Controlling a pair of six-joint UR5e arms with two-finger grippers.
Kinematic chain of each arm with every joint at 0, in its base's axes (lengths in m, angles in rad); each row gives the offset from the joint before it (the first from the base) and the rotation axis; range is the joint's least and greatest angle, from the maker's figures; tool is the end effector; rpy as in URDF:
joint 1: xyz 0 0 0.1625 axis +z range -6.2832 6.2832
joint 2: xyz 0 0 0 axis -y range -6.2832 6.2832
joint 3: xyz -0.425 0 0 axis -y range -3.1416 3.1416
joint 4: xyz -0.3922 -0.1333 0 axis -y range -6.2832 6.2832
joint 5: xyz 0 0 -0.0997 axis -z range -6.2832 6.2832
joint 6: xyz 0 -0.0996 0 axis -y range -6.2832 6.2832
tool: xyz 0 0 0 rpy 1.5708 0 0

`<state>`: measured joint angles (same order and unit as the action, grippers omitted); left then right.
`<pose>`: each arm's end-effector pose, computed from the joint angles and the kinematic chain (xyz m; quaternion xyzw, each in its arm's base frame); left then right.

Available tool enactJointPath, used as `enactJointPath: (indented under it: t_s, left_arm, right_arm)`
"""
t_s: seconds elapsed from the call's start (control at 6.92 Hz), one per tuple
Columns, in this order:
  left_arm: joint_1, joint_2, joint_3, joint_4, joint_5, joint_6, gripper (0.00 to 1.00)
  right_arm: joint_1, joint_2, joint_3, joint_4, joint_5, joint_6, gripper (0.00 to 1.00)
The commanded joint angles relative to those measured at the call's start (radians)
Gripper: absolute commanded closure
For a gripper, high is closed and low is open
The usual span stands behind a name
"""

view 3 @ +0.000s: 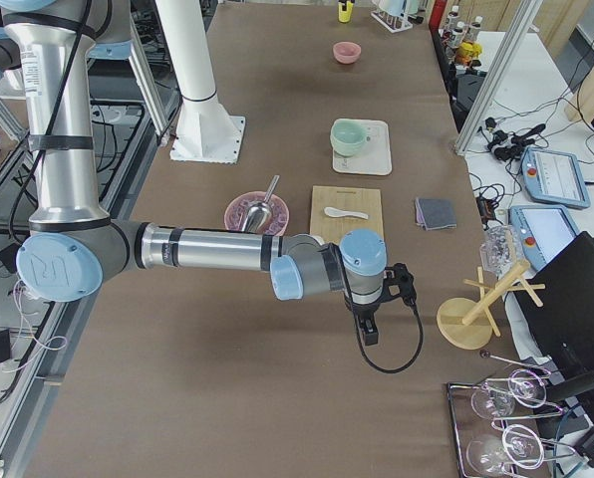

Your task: Stack pink bowl on green and place spoon

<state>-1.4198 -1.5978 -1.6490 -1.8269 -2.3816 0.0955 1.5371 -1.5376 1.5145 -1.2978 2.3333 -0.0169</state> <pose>0.0177 -0.5223 0.5751 0.1543 0.3924 0.1815 0.8884 0.0469 -0.5225 0.6415 0.1126 -0.3701 -0.0697 0.9195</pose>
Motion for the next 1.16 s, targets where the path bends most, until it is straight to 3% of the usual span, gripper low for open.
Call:
enactJointPath:
  t_s: [0.0, 0.43, 1.01]
  left_arm:
    - [0.001, -0.002, 0.005, 0.000, -0.008, -0.002, 0.02]
    - [0.010, -0.014, 0.001, 0.006, -0.062, -0.066, 0.03]
    - [0.166, -0.146, 0.249, -0.043, -0.018, -0.217, 0.03]
  right_arm:
    - [0.000, -0.003, 0.006, 0.000, 0.001, 0.000, 0.00]
    - [0.000, -0.004, 0.006, 0.002, 0.012, 0.000, 0.00]
    - [-0.008, -0.018, 0.019, 0.003, 0.037, 0.002, 0.00]
